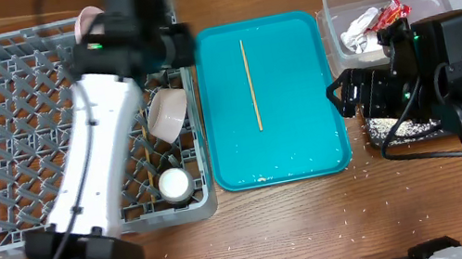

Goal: Sort waste into correct bins and load items into the dishwasher
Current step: 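Return left gripper to the second chopstick on the tray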

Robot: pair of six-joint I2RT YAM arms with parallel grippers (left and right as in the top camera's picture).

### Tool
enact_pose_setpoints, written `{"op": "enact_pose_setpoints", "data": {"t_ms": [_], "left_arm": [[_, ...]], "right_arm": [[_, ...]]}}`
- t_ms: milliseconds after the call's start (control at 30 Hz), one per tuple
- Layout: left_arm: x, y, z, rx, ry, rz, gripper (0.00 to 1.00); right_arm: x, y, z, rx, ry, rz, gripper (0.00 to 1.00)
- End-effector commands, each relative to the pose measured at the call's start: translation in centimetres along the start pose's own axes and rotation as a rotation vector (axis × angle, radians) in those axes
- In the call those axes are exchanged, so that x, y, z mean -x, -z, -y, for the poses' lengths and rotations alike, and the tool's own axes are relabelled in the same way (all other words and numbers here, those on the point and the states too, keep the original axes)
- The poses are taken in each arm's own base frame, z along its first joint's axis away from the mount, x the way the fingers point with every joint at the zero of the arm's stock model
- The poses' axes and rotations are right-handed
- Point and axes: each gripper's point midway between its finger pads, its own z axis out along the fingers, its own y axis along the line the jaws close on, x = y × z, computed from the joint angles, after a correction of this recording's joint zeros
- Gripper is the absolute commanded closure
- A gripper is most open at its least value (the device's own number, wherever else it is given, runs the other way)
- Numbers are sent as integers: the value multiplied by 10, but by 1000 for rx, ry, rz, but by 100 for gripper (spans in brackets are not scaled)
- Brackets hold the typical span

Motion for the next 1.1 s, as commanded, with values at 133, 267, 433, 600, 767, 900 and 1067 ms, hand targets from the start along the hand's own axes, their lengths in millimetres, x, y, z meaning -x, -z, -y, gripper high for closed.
{"op": "enact_pose_setpoints", "data": {"t_ms": [133, 267, 433, 600, 767, 900, 1067], "left_arm": [[-43, -85, 56, 208, -27, -52, 45], [-67, -131, 51, 296, 25, -88, 47], [-90, -172, 44, 327, 145, -122, 52], [-97, -190, 47, 309, 164, -132, 62], [-112, -211, 48, 294, 164, -171, 63], [-126, -223, 41, 315, 164, -204, 64], [-126, -226, 42, 311, 170, -198, 69]], "right_arm": [[5, 4, -2, 3, 10, 20, 0], [5, 4, -2, 3, 9, 20, 0], [5, 4, -2, 3, 9, 20, 0], [5, 4, -2, 3, 9, 20, 0], [5, 4, -2, 3, 9, 20, 0], [5, 4, -2, 3, 10, 20, 0], [5, 4, -2, 3, 9, 20, 0]]}}
